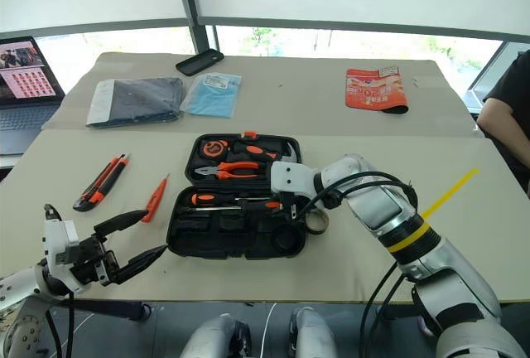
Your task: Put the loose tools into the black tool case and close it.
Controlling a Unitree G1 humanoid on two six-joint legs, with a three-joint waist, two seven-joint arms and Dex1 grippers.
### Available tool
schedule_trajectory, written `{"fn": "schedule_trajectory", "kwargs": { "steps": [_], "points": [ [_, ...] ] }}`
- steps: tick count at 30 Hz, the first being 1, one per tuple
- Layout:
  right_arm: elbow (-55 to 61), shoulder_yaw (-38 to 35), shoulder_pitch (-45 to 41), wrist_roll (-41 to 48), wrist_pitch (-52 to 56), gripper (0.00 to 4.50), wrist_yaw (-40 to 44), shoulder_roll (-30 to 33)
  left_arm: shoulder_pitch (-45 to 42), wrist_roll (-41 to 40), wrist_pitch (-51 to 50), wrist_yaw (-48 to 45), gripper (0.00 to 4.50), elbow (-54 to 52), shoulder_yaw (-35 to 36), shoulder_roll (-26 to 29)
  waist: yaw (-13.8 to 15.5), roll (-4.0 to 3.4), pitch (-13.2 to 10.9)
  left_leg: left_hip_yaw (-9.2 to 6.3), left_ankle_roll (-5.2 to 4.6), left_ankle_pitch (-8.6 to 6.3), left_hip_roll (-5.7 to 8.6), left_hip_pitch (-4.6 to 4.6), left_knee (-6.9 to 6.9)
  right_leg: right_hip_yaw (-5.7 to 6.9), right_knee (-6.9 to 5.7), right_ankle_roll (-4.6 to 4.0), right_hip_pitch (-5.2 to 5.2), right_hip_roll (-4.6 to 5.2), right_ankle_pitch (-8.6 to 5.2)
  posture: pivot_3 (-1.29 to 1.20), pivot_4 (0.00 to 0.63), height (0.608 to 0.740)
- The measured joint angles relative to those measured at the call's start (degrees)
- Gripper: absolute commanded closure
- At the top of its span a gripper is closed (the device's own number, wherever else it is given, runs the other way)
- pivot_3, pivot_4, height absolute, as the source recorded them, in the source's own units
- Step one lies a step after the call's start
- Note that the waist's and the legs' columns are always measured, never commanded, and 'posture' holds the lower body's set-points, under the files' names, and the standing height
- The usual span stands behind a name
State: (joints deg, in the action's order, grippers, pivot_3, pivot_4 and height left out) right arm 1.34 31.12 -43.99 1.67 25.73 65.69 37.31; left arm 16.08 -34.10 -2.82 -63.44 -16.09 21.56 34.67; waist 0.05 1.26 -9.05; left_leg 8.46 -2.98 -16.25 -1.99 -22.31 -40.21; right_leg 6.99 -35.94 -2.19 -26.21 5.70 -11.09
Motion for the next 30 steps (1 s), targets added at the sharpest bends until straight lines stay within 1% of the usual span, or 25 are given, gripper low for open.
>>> {"fn": "schedule_trajectory", "kwargs": {
  "steps": [5, 11, 13, 14, 15, 16, 18, 20, 23, 25, 26, 27, 29, 30],
  "points": [
    [-0.93, 0.36, 0.00, -2.68, 0.32, 3.47, 0.54, 0.07, -1.40, 0.17, 0.00, 0.22, 0.00, 0.19, -0.02, 0.10, 0.00, -0.01, -0.01, -0.02, 0.11, 0.07, -0.01, 0.05, 0.01, 0.00, -0.10, 0.00, -0.01, -0.04, -0.01, 0.00, 0.150, 0.740],
    [-1.02, 0.07, 0.00, -3.67, 2.20, 3.47, 1.42, 0.42, -2.79, 0.29, 0.02, 0.03, 0.00, 0.85, -0.05, 0.22, -0.06, -0.01, -0.01, -0.03, 0.12, 0.08, -0.02, 0.05, 0.01, 0.00, -0.11, 0.00, -0.02, -0.06, -0.01, 0.00, 0.150, 0.740],
    [-1.02, -0.03, 0.00, -3.75, 2.47, 2.47, 1.68, 0.43, -3.11, 0.44, 0.32, -0.10, 0.00, 1.41, -0.05, 0.22, -0.07, -0.01, -0.01, -0.03, 0.12, 0.08, -0.02, 0.05, 0.02, 0.01, -0.11, 0.00, -0.01, -0.07, -0.01, 0.00, 0.150, 0.740],
    [-1.01, -0.19, -0.04, -3.99, 2.51, 2.29, 1.64, 0.42, -3.28, 0.51, 0.57, -0.13, 0.00, 1.70, -0.05, 0.22, -0.04, -0.01, -0.01, -0.03, 0.12, 0.08, -0.02, 0.04, 0.01, 0.01, -0.10, 0.00, -0.02, -0.07, -0.01, 0.00, 0.150, 0.740],
    [-1.01, -0.29, -0.27, -4.37, 2.49, 2.01, 1.77, 0.52, -3.45, 0.62, 0.98, -0.17, 0.00, 2.10, -0.05, 0.22, 0.01, -0.01, -0.01, -0.03, 0.12, 0.07, -0.01, 0.03, 0.01, 0.02, -0.09, 0.00, -0.02, -0.06, -0.01, 0.00, 0.150, 0.740],
    [-1.01, -0.43, -0.44, -4.44, 2.17, 1.61, 2.11, 0.65, -3.58, 0.76, 1.36, -0.21, 0.00, 2.39, -0.05, 0.22, 0.05, -0.01, -0.01, -0.04, 0.11, 0.07, -0.01, 0.02, 0.01, 0.02, -0.07, -0.01, -0.01, -0.06, -0.01, 0.00, 0.150, 0.740],
    [-1.35, -1.46, -0.50, -4.28, 0.06, 0.97, 2.77, 0.64, -3.80, 0.92, 1.64, -0.30, 0.00, 3.16, -0.05, 0.22, 0.01, -0.01, -0.01, -0.03, 0.08, 0.05, -0.01, 0.02, 0.01, 0.03, -0.03, 0.00, 0.00, -0.08, -0.01, 0.00, 0.150, 0.740],
    [-2.95, -3.97, -0.59, -3.06, -4.11, 0.97, 2.45, -0.92, -3.91, 1.19, 1.75, -0.37, 0.00, 3.56, -0.08, 0.21, -0.27, -0.01, -0.01, -0.01, 0.09, 0.05, -0.02, 0.03, 0.02, 0.03, -0.03, 0.00, -0.01, -0.11, 0.00, 0.00, 0.150, 0.740],
    [-3.57, -6.23, -0.63, 0.17, -5.90, 0.97, 4.10, -2.14, -4.20, 1.27, 2.21, -0.40, 0.00, 3.56, -0.12, 0.21, -0.65, -0.02, -0.02, -0.01, 0.13, 0.08, -0.02, 0.03, 0.03, 0.02, -0.08, 0.00, -0.02, -0.11, 0.00, 0.00, 0.150, 0.740],
    [-3.24, -8.93, -0.97, 3.49, -5.22, 1.49, 6.40, -1.93, -4.06, 1.30, 2.74, -0.44, 0.00, 3.55, -0.12, 0.22, -0.65, -0.02, -0.03, -0.03, 0.14, 0.09, -0.03, 0.03, 0.02, 0.02, -0.08, -0.01, -0.01, -0.11, 0.01, 0.00, 0.150, 0.740],
    [-3.05, -10.00, -1.64, 4.77, -4.79, 1.67, 7.49, -1.65, -4.03, 1.32, 2.84, -0.47, 0.00, 3.56, -0.12, 0.22, -0.65, -0.02, -0.03, -0.04, 0.13, 0.08, -0.03, 0.03, 0.02, 0.02, -0.09, -0.04, -0.01, -0.10, 0.02, 0.00, 0.150, 0.740],
    [-2.93, -10.64, -2.24, 5.67, -4.57, 1.98, 8.09, -1.43, -4.03, 1.34, 2.90, -0.48, 0.00, 3.56, -0.12, 0.22, -0.65, -0.02, -0.03, -0.04, 0.12, 0.08, -0.03, 0.04, 0.02, 0.02, -0.08, -0.04, -0.01, -0.09, 0.02, 0.00, 0.150, 0.740],
    [-2.77, -11.48, -2.11, 6.24, -5.27, 2.73, 8.53, -1.45, -4.03, 1.52, 3.04, -0.47, 0.00, 3.60, -0.12, 0.22, -0.65, -0.02, -0.03, -0.05, 0.08, 0.05, -0.03, 0.08, 0.03, 0.02, -0.08, -0.02, 0.03, -0.08, 0.01, 0.00, 0.150, 0.740],
    [-2.89, -11.35, -1.41, 6.20, -5.88, 2.96, 8.42, -2.00, -4.03, 1.64, 3.08, -0.45, 0.00, 3.62, -0.12, 0.22, -0.67, -0.02, -0.03, -0.05, 0.07, 0.05, -0.03, 0.08, 0.03, 0.01, -0.07, -0.02, 0.02, -0.08, 0.01, 0.00, 0.150, 0.740]
  ]
}}
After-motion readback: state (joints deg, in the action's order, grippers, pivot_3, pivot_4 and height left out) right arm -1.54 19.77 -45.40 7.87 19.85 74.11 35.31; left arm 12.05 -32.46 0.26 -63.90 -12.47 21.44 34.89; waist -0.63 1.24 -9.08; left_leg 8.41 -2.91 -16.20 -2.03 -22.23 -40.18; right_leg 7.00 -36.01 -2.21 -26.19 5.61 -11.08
